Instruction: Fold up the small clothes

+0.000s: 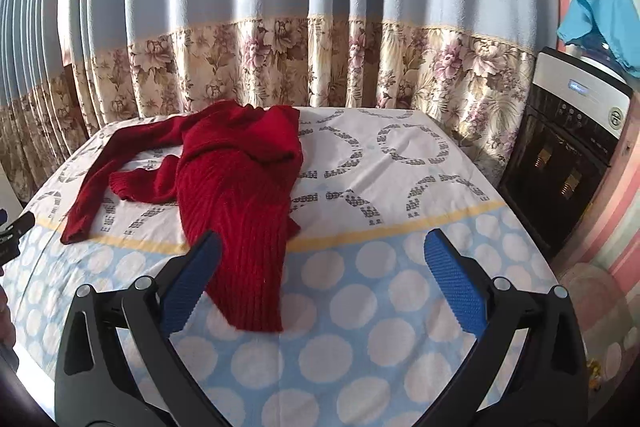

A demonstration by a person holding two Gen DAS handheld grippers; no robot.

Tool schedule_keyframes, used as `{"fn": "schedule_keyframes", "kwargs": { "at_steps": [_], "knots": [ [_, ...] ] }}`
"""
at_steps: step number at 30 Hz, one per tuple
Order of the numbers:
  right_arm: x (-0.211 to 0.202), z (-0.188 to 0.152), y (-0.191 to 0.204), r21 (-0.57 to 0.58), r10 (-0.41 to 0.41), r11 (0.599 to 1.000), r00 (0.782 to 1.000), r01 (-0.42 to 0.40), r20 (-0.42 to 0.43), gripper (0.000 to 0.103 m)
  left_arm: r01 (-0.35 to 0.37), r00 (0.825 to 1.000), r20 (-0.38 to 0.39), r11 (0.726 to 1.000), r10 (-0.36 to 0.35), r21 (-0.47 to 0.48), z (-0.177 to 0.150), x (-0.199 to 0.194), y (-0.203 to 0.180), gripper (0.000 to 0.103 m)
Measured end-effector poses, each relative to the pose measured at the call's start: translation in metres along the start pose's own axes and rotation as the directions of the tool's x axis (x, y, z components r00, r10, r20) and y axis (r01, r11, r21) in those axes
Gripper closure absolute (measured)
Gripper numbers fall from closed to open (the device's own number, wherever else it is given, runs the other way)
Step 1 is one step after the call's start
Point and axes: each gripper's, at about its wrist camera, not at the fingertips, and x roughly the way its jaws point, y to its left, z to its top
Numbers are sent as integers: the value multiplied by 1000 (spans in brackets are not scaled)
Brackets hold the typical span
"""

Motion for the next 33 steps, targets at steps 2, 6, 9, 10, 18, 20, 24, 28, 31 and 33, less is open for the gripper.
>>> {"fn": "schedule_keyframes", "kwargs": {
  "at_steps": [2,6,9,10,18,20,24,28,31,33],
  "knots": [
    [-7,-3,-3,5,-2,1000,1000,2,6,3,11,1000,7,1000,-11,5,-7,-11,0,2],
    [-23,-8,-6,5,-7,1000,1000,7,19,3,-12,1000,21,1000,12,14,-16,-26,0,2],
    [-32,-9,-6,2,-5,1000,1000,5,27,3,-17,1000,22,1000,16,10,-22,-34,1,2],
    [-34,-9,-6,2,-6,1000,1000,5,29,3,-18,1000,22,1000,18,8,-25,-37,2,2],
    [-44,-7,-7,-3,6,1000,1000,-6,29,3,-12,1000,15,1000,13,-20,-29,-45,4,2],
    [-44,-6,-7,-6,14,1000,1000,-14,28,3,-20,1000,11,1000,20,-20,-25,-44,6,2],
    [-36,-2,-7,-30,30,999,999,-29,19,3,-18,1000,3,1000,18,-26,-21,-38,10,2],
    [-24,4,-8,-57,40,998,999,-40,4,3,-25,1000,-16,999,24,-31,-17,-27,15,2],
    [-10,10,-10,-48,41,998,999,-42,-12,3,-34,999,-24,999,33,-35,-11,-17,19,2],
    [1,15,-11,-38,40,998,999,-41,-21,3,-27,999,-30,999,26,-45,-6,-10,22,2]
  ]
}}
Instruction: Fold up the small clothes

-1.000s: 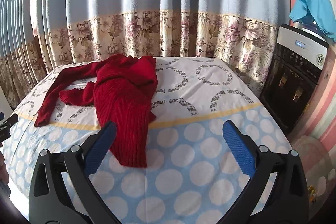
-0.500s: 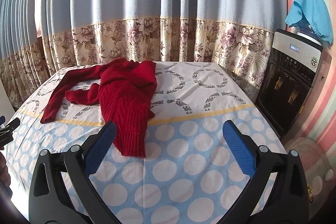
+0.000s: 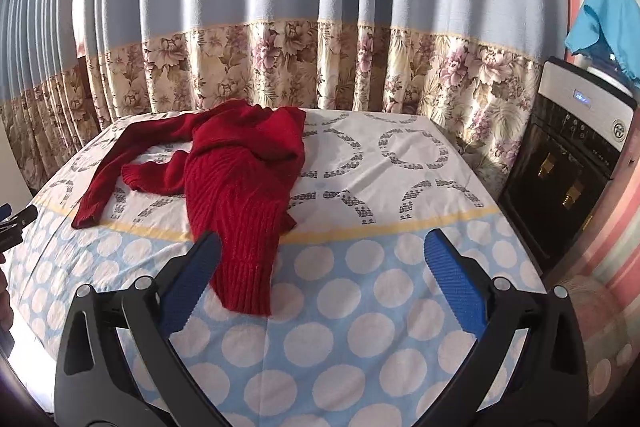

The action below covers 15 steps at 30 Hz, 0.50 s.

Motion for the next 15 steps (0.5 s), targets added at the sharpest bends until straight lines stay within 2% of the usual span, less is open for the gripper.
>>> {"fn": "schedule_keyframes", "kwargs": {
  "at_steps": [7,12,15],
  "knots": [
    [29,15,-5,30,-12,999,1000,12,3,3,-13,1000,25,1000,14,-28,22,14,6,2],
    [47,22,2,28,-20,999,1000,21,-16,3,-33,999,16,999,33,-2,31,32,4,2],
    [56,27,7,32,-3,999,1000,3,-12,3,-17,1000,-8,1000,17,13,34,47,2,2]
  ]
}}
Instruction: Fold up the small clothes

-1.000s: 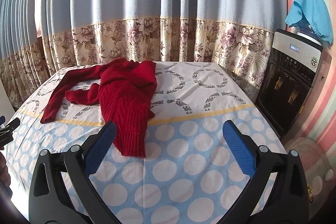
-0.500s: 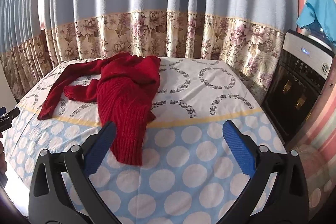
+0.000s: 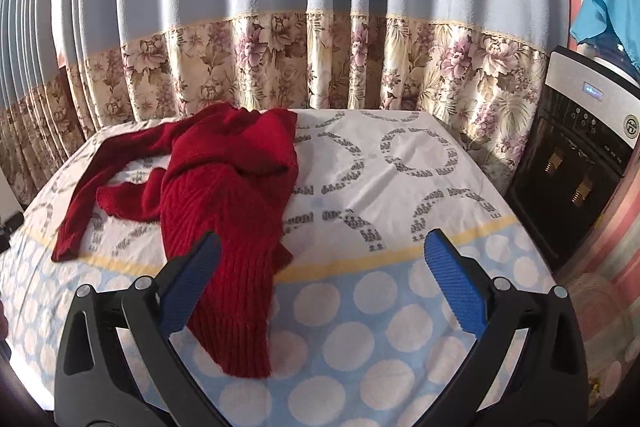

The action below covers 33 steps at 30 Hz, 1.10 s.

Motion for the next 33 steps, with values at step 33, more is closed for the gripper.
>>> {"fn": "schedule_keyframes", "kwargs": {
  "at_steps": [33],
  "knots": [
    [53,2,20,-53,25,998,996,-30,-91,3,43,994,-98,999,-44,-8,-3,52,-8,2]
  ]
}}
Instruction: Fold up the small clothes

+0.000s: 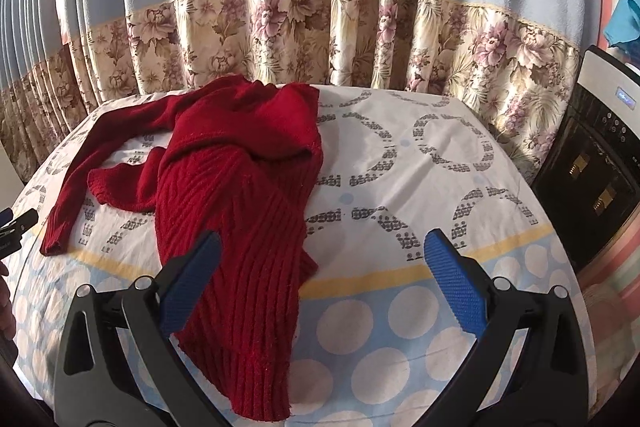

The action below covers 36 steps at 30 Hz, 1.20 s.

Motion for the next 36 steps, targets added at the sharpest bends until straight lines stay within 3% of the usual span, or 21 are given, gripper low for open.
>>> {"fn": "schedule_keyframes", "kwargs": {
  "at_steps": [33,36],
  "knots": [
    [29,-23,8,-34,42,998,994,-45,-104,3,8,1000,-15,1000,-8,0,-3,1,-2,2],
    [36,-27,9,-36,54,998,990,-59,-130,10,7,1000,-16,1000,-7,-1,-3,3,-2,2]
  ]
}}
